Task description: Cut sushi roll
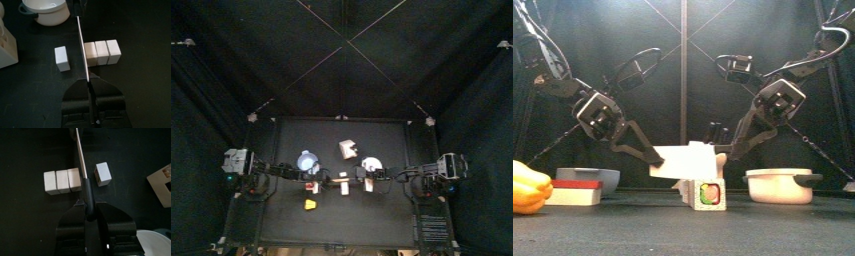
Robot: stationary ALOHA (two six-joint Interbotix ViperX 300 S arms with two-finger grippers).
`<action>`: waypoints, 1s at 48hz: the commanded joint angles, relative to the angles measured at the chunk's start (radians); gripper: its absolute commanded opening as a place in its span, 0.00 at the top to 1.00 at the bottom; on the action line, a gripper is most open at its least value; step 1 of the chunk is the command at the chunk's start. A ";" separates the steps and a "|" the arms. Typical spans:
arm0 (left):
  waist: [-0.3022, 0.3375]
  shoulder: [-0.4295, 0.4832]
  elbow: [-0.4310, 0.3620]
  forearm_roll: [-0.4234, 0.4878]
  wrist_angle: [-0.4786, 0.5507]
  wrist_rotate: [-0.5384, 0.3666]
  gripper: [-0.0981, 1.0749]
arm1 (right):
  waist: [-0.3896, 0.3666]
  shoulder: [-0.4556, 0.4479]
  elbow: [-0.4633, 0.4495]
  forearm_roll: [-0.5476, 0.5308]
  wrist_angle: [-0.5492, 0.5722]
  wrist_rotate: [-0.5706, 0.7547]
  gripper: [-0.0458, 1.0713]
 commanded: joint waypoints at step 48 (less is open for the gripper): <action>-0.063 0.043 -0.041 0.037 -0.006 0.000 0.74 | 0.048 -0.055 0.054 0.014 -0.008 0.003 0.60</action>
